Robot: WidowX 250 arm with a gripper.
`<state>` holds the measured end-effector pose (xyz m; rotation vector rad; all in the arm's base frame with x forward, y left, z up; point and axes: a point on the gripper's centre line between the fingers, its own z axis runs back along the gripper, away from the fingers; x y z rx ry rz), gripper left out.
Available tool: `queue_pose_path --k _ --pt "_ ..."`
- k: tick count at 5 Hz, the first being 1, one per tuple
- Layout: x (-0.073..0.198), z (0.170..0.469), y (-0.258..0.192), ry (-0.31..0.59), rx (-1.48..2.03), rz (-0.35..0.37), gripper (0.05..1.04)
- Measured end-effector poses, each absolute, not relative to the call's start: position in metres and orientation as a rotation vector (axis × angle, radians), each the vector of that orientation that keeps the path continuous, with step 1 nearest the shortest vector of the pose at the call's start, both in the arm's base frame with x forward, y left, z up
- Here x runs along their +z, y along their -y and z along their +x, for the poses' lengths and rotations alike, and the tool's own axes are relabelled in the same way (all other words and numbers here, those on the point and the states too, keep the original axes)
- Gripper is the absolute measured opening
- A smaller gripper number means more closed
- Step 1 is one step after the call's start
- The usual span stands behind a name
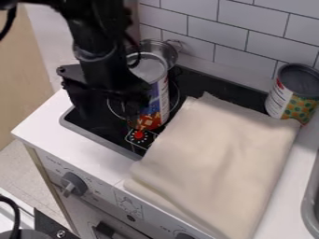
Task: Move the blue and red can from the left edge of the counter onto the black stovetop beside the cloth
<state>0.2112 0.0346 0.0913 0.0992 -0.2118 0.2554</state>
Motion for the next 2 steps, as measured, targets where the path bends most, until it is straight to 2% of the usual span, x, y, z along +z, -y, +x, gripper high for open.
queue_pose_path --k 2 --pt "0.086 0.211 0.006 0.102 0.234 0.057 0.999"
